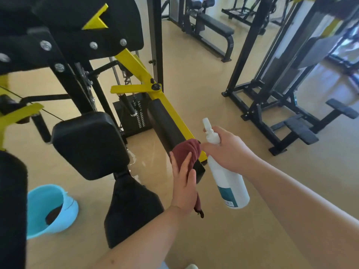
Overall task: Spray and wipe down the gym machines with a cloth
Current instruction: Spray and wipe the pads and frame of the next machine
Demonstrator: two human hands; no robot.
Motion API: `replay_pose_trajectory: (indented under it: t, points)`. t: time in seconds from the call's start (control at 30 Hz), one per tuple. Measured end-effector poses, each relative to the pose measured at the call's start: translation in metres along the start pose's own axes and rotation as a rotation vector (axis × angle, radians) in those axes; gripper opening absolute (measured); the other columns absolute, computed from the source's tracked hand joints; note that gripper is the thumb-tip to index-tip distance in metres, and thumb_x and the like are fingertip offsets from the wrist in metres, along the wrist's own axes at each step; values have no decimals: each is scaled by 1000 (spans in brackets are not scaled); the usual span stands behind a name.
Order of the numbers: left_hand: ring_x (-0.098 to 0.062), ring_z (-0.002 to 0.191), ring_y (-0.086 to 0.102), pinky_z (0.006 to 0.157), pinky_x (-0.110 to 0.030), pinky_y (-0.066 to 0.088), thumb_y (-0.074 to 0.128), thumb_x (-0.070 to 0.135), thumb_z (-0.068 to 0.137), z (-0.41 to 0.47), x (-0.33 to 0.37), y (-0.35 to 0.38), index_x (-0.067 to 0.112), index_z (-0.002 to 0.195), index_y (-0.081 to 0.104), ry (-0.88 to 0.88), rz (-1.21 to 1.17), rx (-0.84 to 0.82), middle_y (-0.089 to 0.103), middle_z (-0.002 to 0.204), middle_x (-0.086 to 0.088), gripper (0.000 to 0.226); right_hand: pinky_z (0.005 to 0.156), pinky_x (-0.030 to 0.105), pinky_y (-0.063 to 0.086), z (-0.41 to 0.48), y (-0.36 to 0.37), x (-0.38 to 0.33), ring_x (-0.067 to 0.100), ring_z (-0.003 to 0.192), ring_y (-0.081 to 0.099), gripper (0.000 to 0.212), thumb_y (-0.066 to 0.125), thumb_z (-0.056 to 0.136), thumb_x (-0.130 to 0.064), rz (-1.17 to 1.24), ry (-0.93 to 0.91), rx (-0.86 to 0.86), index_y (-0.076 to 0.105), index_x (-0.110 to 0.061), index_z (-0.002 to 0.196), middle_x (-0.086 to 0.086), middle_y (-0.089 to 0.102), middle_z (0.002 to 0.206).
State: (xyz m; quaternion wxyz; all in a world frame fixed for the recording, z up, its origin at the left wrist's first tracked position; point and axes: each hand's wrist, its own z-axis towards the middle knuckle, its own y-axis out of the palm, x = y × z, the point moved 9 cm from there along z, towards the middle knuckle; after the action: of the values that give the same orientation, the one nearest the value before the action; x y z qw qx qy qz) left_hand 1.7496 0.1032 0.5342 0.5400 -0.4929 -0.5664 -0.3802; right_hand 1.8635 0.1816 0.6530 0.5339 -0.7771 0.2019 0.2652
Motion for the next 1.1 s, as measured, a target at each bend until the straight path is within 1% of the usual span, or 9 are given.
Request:
replay_pose_trajectory:
  t: [0.07,0.13,0.2,0.3,0.43,0.57,0.7,0.87,1.1]
  points:
    - [35,132,7,115,-3,19,39,6,108,-12,6,-1,41,146,45,48,53,6,1,165,25,52,59,27,51,-7,-2,-3,9,75,63,21,64,91,-46,23,-14,-2,54,-41,109,-11,63,89]
    - [25,130,36,104,-14,47,41,-5,104,-21,9,-4,30,146,52,49,62,16,14,161,25,56,60,27,51,-12,-2,-7,10,76,64,21,64,90,-44,38,-28,-7,54,-41,108,-10,64,88]
    - [-15,108,71,75,-32,64,44,-10,100,-28,7,-10,39,137,61,7,39,22,26,160,29,64,61,28,52,-14,1,-12,12,77,65,21,63,90,-44,37,-42,-21,53,-42,109,-9,66,89]
    - [-55,114,62,94,-65,54,46,-11,98,-29,14,-30,61,107,71,75,33,68,45,147,38,76,61,28,51,-10,4,-22,13,78,66,24,63,90,-46,25,-60,-42,52,-43,111,-8,68,92]
    - [-11,137,53,113,-38,47,46,-19,93,-12,51,-64,42,103,72,168,67,145,55,141,25,66,59,28,46,6,2,-45,12,77,63,25,64,89,-44,22,-97,-29,54,-43,113,-9,64,89]
    - [-9,136,51,112,-43,47,49,-15,88,30,71,-97,33,111,75,212,95,184,54,145,16,59,58,26,42,30,-1,-75,8,76,58,24,64,92,-42,-25,-150,-32,50,-44,111,-11,61,88]
    - [-31,132,56,108,-60,47,44,-16,83,76,75,-112,45,113,73,111,3,82,49,145,29,74,56,25,39,64,-2,-103,6,74,57,25,64,92,-42,-38,-178,-37,49,-46,112,-12,61,86]
    - [-7,136,51,118,-28,40,52,-17,82,126,80,-137,39,119,67,111,52,106,56,141,14,69,58,23,40,111,-2,-133,4,76,55,44,61,93,-44,-104,-197,-13,46,-47,134,-16,58,88]
    - [11,105,62,83,-6,48,70,12,94,172,79,-178,38,123,67,62,13,236,68,114,23,39,62,26,42,160,9,-163,7,77,57,48,59,92,-41,-235,-311,8,42,-49,137,-8,63,93]
